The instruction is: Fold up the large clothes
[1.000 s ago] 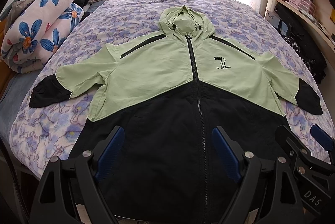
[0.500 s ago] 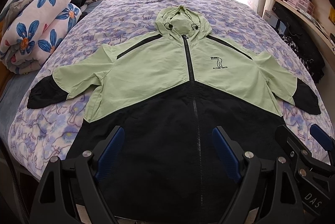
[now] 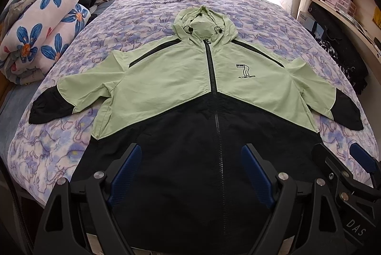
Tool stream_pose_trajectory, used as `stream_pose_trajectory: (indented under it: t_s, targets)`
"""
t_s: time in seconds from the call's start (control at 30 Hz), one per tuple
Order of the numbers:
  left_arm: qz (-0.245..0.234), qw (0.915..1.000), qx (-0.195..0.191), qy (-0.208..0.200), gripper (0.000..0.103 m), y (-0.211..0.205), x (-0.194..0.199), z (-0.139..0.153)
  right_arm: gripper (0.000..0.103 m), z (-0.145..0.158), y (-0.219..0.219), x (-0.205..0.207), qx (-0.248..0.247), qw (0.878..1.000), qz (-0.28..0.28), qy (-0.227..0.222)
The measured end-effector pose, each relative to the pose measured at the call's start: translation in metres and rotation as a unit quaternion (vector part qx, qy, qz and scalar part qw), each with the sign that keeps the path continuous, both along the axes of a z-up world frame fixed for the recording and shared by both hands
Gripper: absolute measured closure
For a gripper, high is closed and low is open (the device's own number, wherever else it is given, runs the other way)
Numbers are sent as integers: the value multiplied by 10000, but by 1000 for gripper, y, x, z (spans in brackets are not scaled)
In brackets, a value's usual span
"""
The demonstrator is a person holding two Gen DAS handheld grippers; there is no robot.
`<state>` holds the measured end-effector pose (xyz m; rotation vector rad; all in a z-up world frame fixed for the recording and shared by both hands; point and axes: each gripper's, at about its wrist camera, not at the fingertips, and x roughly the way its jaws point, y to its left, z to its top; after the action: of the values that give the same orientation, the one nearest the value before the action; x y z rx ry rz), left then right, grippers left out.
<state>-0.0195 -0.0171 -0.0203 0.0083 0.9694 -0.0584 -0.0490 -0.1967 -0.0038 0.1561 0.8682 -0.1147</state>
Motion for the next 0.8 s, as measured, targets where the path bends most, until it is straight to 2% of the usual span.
stream_pose_trajectory:
  t_s: [0.5, 0.8]
  targets:
    - [-242, 9990, 140, -336, 18, -18, 5, 6, 0, 3, -7, 1, 72, 10000, 7, -45]
    - [-493, 9983, 140, -265, 18, -37, 18, 10, 0, 5, -30, 7, 140, 9997, 45, -217]
